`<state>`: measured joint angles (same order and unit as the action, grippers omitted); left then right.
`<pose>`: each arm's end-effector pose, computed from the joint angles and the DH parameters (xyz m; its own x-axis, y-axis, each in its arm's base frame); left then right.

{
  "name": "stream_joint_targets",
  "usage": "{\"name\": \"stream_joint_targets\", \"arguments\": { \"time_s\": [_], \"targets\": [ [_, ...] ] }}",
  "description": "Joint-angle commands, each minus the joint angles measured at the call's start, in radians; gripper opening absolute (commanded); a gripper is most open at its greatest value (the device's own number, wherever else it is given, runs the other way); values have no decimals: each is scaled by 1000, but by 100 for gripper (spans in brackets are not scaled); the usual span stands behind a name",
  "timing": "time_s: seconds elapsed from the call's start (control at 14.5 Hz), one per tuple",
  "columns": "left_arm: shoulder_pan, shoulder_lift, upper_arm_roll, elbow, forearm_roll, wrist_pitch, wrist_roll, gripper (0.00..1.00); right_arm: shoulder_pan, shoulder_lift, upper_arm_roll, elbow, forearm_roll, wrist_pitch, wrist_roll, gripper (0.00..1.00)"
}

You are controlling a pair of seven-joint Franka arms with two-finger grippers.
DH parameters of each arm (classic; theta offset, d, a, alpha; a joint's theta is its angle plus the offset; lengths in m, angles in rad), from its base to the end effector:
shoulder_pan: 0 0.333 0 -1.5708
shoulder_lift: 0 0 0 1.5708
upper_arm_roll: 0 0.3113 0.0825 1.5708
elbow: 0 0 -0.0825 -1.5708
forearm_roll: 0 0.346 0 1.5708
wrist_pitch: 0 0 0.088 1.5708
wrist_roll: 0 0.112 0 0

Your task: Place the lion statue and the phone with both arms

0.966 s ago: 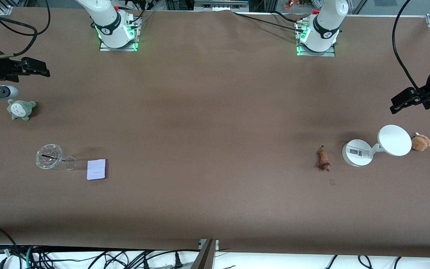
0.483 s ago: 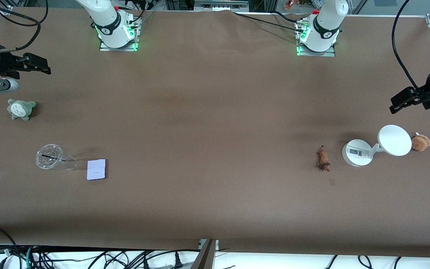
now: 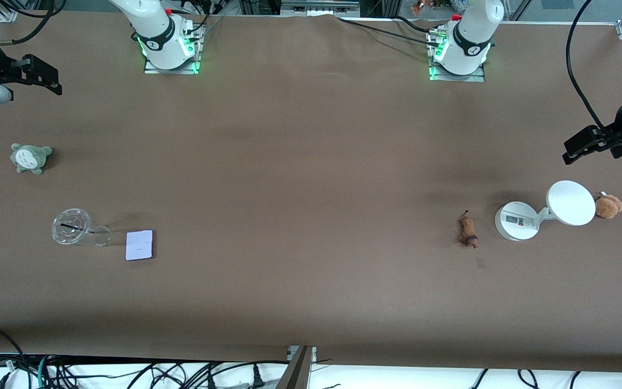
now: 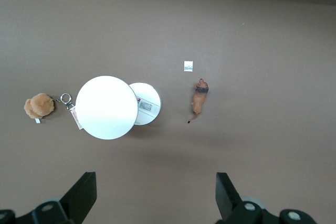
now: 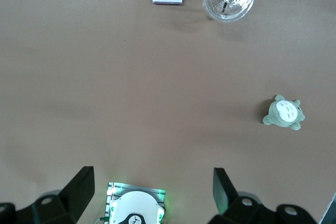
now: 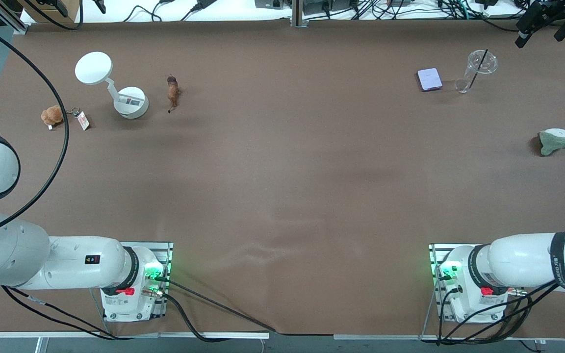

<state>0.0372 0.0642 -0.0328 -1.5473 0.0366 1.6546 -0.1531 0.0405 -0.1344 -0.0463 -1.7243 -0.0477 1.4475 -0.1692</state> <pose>0.5441 0.0068 0.5987 0.9869 0.1539 0.0478 0.1553 -0.9875 -0.0275 0.4588 -0.0100 0.6051 0.9764 0.1581 -0.1469 0.1623 -0.9866 0.0170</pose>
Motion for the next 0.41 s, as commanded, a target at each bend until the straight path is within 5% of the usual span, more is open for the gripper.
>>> {"name": "stream_joint_targets", "arguments": {
  "time_s": [0.0,0.34],
  "targets": [
    [3,8,-4,22,2,-9,-5,100,-4,-16,-3,-26,-9,19,8,100],
    [3,8,-4,22,2,-9,-5,100,-4,-2,-6,-26,-1,13,-3,100]
  ]
}}
